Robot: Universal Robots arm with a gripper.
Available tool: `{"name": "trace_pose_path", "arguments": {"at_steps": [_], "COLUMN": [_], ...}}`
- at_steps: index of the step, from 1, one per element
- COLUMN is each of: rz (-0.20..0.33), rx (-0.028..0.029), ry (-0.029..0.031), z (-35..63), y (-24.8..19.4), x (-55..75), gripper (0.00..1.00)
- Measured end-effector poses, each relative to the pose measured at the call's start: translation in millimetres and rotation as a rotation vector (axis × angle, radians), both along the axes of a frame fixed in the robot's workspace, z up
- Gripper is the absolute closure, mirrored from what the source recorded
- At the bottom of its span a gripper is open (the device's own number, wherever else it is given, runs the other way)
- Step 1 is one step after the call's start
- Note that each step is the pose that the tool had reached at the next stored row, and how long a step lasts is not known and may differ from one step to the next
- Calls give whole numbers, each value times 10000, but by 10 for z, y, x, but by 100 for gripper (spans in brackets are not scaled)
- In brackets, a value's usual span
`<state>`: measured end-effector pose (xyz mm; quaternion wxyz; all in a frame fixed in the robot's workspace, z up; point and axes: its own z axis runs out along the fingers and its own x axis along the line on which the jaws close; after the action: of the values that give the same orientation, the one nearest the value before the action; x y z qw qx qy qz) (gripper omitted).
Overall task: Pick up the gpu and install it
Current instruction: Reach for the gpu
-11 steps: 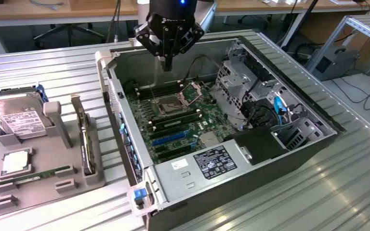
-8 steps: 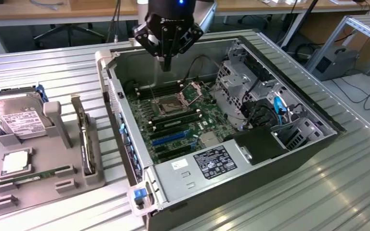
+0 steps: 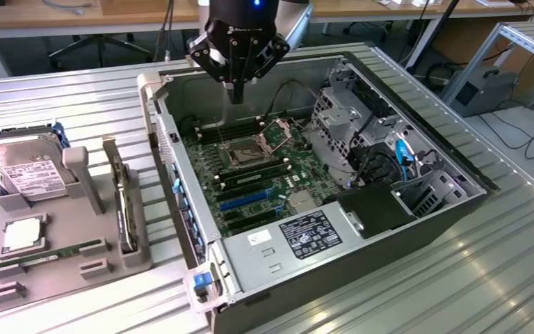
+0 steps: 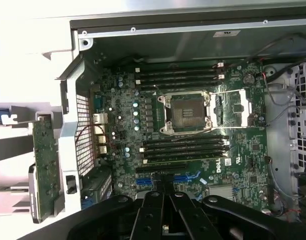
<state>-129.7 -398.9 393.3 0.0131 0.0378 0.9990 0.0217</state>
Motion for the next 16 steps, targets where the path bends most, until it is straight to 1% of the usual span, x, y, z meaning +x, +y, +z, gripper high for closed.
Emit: {"name": "trace_pose_path", "arguments": {"at_steps": [16], "rz": [-1], "rx": [0], "ry": [0], "z": [0], "y": [0], "x": [-85], "gripper": [89]}}
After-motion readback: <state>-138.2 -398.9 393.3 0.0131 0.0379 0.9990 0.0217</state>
